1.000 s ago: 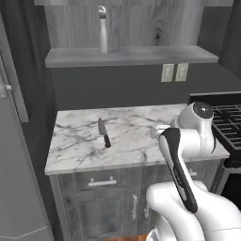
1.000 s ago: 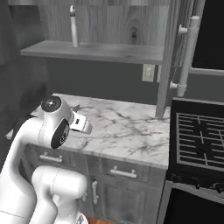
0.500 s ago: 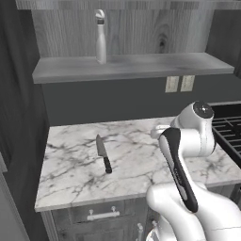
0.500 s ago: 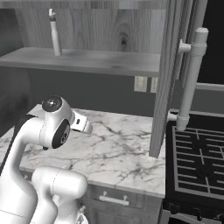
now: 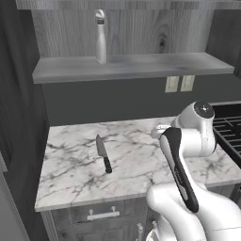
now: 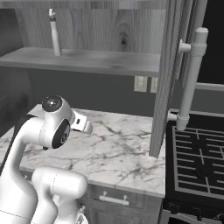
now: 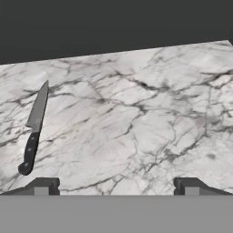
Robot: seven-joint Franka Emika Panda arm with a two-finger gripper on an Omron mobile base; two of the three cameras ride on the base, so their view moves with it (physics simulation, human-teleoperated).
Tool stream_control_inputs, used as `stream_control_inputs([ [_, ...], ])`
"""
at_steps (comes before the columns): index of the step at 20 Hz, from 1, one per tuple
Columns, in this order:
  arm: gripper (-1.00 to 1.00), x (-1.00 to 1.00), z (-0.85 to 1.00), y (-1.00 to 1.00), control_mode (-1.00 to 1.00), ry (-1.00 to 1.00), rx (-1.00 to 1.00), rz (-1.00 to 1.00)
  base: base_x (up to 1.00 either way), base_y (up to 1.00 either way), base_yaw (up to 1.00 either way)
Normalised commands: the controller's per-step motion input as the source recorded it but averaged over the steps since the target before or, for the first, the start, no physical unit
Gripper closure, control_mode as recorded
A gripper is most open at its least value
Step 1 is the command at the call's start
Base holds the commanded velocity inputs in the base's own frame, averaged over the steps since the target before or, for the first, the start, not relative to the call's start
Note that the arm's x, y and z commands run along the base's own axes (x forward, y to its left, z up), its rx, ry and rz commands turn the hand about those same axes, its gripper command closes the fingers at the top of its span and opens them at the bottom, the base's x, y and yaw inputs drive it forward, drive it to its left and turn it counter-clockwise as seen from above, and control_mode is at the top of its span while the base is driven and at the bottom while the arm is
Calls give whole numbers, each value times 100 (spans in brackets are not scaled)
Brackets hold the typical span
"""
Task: Move the cutting board and knife to the sink. Then move spray from the cabinet to the counter.
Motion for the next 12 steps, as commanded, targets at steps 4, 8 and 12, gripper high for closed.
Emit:
stream_control_inputs([
  [4,-100,0,0,0,100,0,0,0,0,0,0],
  [8,-100,0,0,0,100,0,0,0,0,0,0],
  [12,-100,0,0,0,100,0,0,0,0,0,0],
])
